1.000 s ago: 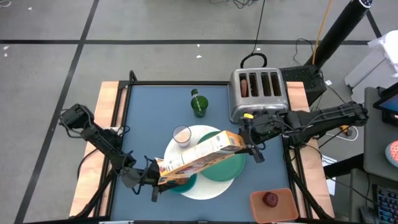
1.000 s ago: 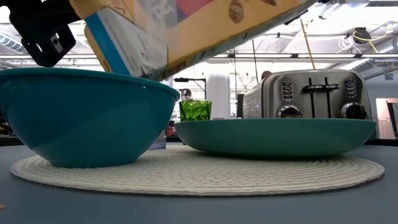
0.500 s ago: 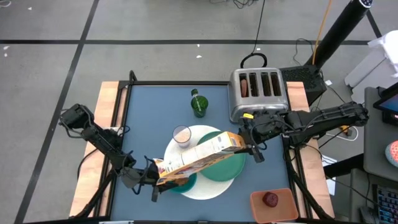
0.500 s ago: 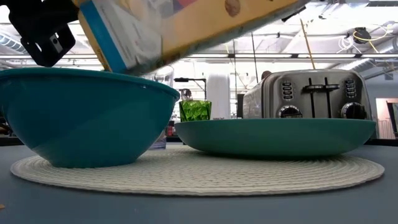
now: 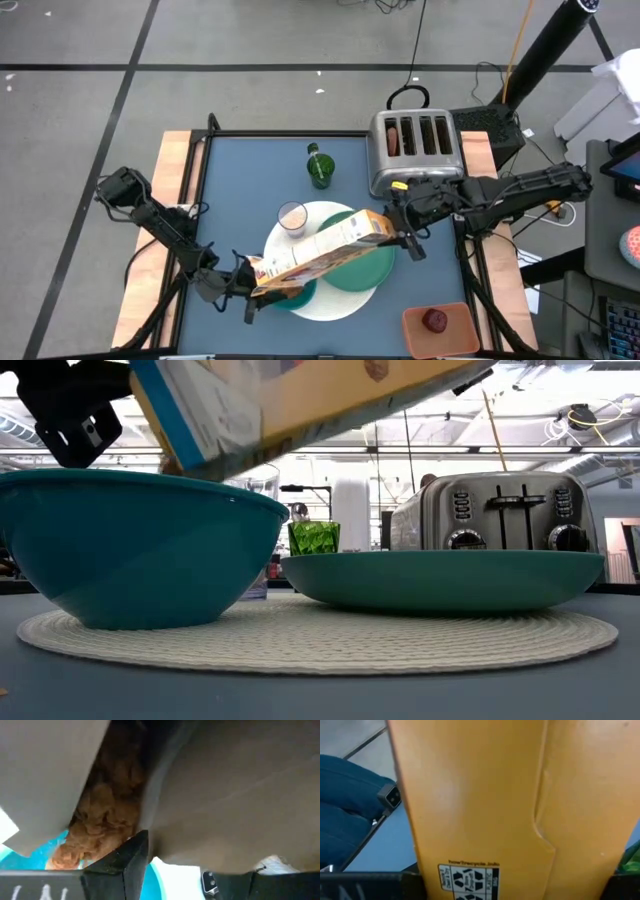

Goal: Arrange a breakfast setting
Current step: Pour the cereal from the cereal box into the blue bowl

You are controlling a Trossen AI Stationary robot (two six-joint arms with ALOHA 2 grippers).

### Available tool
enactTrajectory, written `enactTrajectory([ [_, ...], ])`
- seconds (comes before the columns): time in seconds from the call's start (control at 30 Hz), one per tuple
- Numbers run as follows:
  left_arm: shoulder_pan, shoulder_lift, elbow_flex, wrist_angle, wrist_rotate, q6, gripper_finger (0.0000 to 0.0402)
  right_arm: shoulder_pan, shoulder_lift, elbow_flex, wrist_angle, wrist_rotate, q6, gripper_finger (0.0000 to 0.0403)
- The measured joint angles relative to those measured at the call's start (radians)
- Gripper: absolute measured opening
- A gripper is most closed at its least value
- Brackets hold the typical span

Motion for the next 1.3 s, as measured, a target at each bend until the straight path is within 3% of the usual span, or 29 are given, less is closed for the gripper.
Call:
enactTrajectory([
  [1.3, 0.000, 0.000, 0.000, 0.001, 0.004, 0.006, 0.0198, 0.000, 0.001, -0.001, 0.004, 0.003, 0.003, 0.0199],
])
